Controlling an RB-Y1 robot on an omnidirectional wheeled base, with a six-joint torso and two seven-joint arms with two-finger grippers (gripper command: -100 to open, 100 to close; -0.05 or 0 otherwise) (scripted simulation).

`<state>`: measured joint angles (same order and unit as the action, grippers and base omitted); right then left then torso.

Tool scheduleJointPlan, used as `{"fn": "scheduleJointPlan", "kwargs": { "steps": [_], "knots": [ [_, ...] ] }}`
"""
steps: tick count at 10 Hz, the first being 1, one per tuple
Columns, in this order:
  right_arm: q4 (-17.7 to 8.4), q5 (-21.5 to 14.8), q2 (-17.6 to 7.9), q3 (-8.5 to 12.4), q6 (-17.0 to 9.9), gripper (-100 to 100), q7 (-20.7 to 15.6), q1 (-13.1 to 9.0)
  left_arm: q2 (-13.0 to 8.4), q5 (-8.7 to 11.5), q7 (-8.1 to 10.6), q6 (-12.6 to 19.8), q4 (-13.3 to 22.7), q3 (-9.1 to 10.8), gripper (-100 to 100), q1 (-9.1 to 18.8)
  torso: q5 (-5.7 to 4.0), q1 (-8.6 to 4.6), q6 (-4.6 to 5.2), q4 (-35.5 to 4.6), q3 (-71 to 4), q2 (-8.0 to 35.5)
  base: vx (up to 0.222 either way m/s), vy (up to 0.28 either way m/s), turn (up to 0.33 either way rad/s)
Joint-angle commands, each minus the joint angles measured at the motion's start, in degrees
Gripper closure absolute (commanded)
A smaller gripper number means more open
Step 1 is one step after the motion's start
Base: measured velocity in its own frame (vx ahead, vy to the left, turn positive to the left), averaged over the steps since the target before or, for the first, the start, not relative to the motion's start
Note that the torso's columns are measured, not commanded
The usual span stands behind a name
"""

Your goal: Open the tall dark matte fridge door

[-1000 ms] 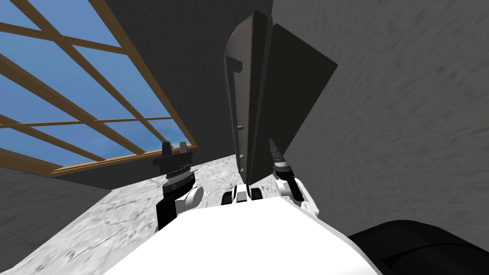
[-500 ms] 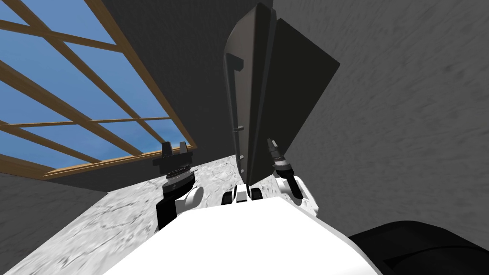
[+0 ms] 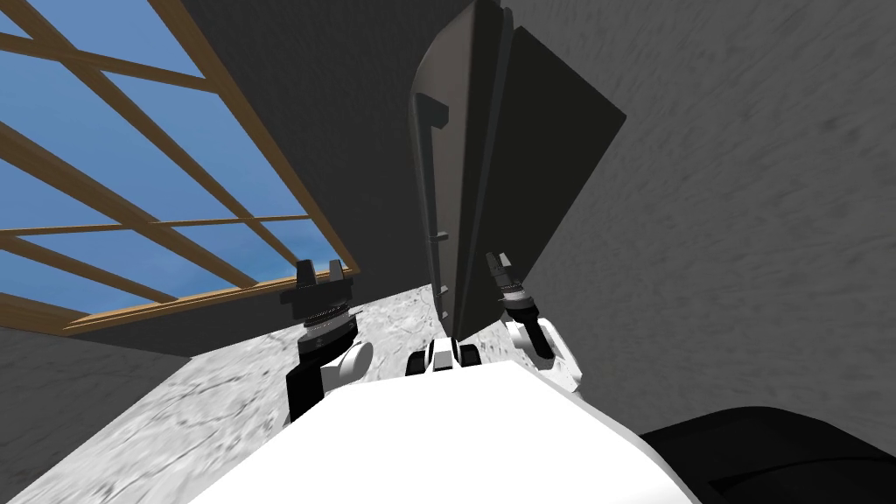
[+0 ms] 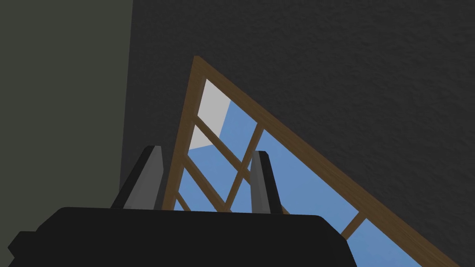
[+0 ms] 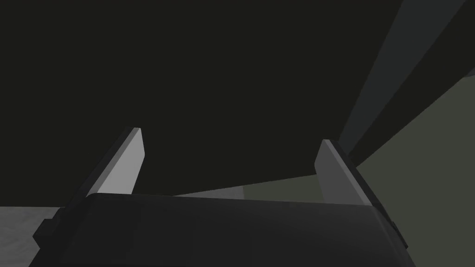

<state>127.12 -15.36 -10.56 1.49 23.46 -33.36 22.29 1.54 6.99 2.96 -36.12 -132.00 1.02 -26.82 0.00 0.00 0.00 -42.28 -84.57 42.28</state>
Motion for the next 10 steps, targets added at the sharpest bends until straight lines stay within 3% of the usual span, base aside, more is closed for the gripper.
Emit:
{"fn": "scheduleJointPlan", "kwargs": {
  "steps": [1, 3, 8, 10],
  "knots": [
    [-0.5, -2.5, -0.5, 1.1, 0.5, -100, -4.5, -1.6, 0.0, 0.0, 0.00, 0.0, 0.0, 0.00, 0, 0.0, 0.00, -0.02, 0.00, 0.0, 0.0, 0.0, 0.021, 0.020, -0.013],
    [-0.5, -2.5, -0.5, 1.1, 0.5, -100, -6.5, -1.6, 0.0, 0.0, 0.00, 0.0, 0.0, 0.00, 0, 0.0, 0.00, 0.00, 0.00, 0.0, 0.0, 0.0, 0.012, 0.014, -0.005],
    [-1.7, -7.7, -1.1, 3.3, 1.6, -100, -15.1, -4.8, 0.0, 0.0, 0.00, 0.0, 0.0, 0.00, 0, 0.0, 0.05, 0.05, -0.05, 0.0, -0.1, -0.1, 0.011, 0.023, -0.010],
    [-1.7, -7.7, -1.1, 3.3, 1.6, -100, -17.4, -4.8, 0.0, 0.0, 0.00, 0.0, 0.0, 0.00, 0, 0.0, 0.11, 0.20, -0.17, 0.1, -0.2, -0.3, 0.001, 0.014, -0.003]
  ]
}}
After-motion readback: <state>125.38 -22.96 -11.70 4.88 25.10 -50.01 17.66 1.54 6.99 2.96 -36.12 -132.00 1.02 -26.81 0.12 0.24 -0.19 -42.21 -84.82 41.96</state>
